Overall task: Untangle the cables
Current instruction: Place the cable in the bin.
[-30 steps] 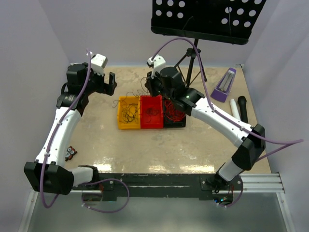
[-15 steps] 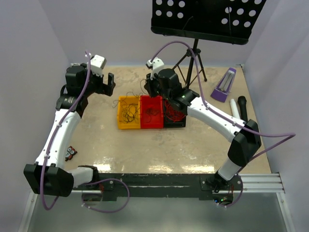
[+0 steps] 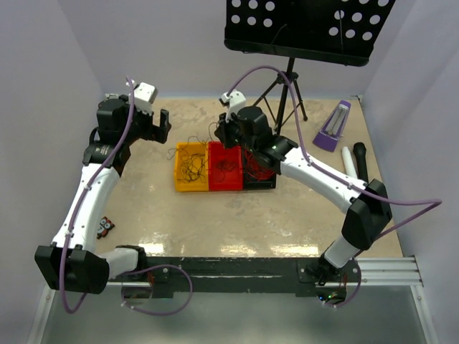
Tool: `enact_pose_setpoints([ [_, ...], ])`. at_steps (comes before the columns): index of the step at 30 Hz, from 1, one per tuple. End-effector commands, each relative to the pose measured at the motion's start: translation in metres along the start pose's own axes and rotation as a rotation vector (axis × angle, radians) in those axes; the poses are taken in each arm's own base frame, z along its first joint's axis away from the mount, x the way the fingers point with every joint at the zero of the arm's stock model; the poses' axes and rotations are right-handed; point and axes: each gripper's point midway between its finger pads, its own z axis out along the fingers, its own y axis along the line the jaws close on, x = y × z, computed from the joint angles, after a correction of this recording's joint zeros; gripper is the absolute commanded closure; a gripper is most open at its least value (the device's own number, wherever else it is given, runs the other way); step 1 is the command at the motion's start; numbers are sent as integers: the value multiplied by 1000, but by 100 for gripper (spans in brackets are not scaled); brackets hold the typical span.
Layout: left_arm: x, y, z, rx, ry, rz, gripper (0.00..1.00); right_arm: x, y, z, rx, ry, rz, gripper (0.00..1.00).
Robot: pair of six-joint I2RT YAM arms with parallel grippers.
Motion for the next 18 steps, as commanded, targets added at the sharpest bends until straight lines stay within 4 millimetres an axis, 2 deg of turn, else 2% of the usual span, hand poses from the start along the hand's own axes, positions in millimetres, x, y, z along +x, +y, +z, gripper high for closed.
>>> enact_pose_setpoints([
  [1,-14,7,-6,-27,-58,19,0,-7,8,-2,-41,-40,26,100],
  [7,-12,7,-6,-29,-53,20,0,16,3,13,-29,3,41,100],
  [10,-11,7,-6,-31,-53,20,0,45,-5,28,-3,55,64,100],
  [14,-12,8,-7,-31,-56,22,0,92,-15,45,47,150,95,100],
  [18,-12,8,-8,-31,-57,22,0,117,-22,60,83,182,137,100],
])
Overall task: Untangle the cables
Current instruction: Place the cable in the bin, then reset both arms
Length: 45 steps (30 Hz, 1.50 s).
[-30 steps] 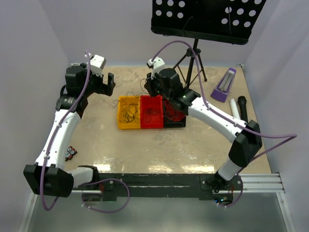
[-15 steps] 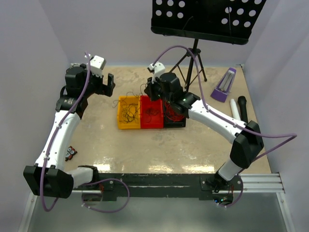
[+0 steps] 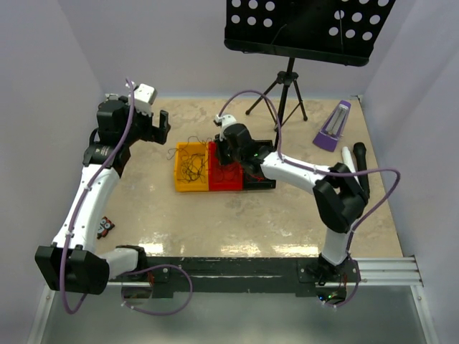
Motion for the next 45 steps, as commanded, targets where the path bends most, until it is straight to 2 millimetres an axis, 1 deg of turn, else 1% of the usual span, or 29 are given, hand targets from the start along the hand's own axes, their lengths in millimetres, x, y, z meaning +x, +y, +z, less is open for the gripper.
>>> enact_pose_setpoints([
  [1,-17,7,-8,-27,-63,23,0,13,-11,17,61,2,79,100],
  [4,-16,7,-8,-25,-62,26,0,24,-20,26,106,21,108,100],
  [7,-16,7,-9,-25,-63,28,0,29,-24,36,140,32,130,100],
  [12,-17,8,-9,-33,-65,29,0,43,-35,52,207,45,166,99],
  [13,-16,8,-9,-33,-62,30,0,50,-35,52,212,70,163,96],
  [15,-16,8,-8,-31,-59,29,0,45,-33,50,208,62,162,87],
  [16,-16,8,-9,-32,-58,29,0,38,-30,46,203,49,164,78],
  [18,-14,8,-7,-28,-45,31,0,24,-27,37,193,26,161,65],
  [19,-14,8,-7,-27,-45,37,0,15,-24,32,186,14,160,59],
  [21,-13,8,-8,-29,-37,30,0,4,-20,24,174,20,148,50],
  [23,-14,8,-10,-31,-41,31,0,-8,-13,13,143,3,145,42],
  [24,-15,8,-11,-33,-42,26,0,-17,-9,6,127,-12,147,35],
  [25,-13,8,-11,-35,-38,18,0,-22,-7,-1,119,-22,148,24],
  [26,-12,9,-11,-40,-31,11,0,-34,-3,-13,101,-48,153,2],
  [30,-1,12,-7,-58,14,-31,0,-64,7,-55,43,-122,149,1],
  [33,8,16,-5,-96,47,-79,0,-75,10,-87,16,-167,157,2],
  [35,19,16,-4,-102,76,-82,0,-82,13,-112,-16,-215,172,1],
  [39,50,14,-1,-108,123,-95,0,-77,13,-150,-56,-266,194,1],
  [43,87,14,1,-132,156,-85,0,-59,2,-176,-48,-295,230,1],
  [44,94,13,1,-136,159,-85,0,-58,1,-186,-52,-316,235,1],
  [45,102,14,1,-146,166,-86,0,-50,-5,-189,-32,-313,242,1],
])
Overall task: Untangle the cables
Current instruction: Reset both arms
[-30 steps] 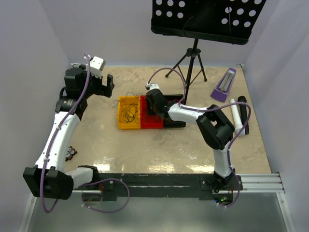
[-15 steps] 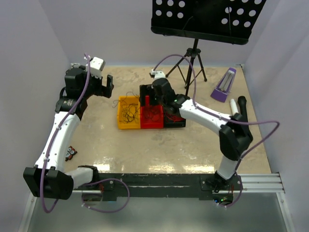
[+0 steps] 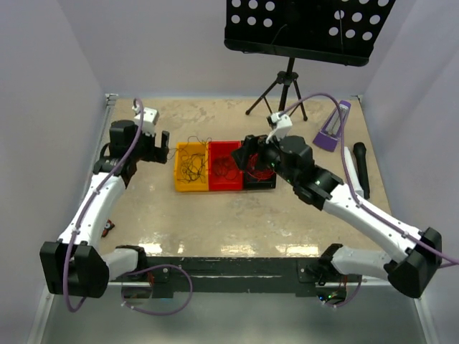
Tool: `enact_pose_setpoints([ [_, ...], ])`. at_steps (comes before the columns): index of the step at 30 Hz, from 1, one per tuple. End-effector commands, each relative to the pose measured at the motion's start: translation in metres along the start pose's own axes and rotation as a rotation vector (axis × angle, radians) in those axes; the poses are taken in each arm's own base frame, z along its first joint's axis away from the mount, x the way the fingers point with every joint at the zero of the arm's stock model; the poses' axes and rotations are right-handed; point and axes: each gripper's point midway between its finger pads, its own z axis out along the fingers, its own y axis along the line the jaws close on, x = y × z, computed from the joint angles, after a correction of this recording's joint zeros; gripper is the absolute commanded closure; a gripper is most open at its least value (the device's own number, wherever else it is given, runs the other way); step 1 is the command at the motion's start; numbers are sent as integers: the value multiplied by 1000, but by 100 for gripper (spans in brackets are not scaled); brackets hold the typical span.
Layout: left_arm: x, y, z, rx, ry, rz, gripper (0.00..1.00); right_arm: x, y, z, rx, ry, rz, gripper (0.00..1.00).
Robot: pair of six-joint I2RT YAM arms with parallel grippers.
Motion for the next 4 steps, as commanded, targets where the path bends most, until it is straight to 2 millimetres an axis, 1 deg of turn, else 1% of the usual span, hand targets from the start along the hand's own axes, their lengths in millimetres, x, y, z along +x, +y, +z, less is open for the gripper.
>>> enact_pose_setpoints([
  [1,22,8,2,-51,-21,-10,0,7,-11,-25,14,-34,40,1],
  [4,34,5,4,-40,-36,4,0,7,-28,-38,81,-78,58,1],
])
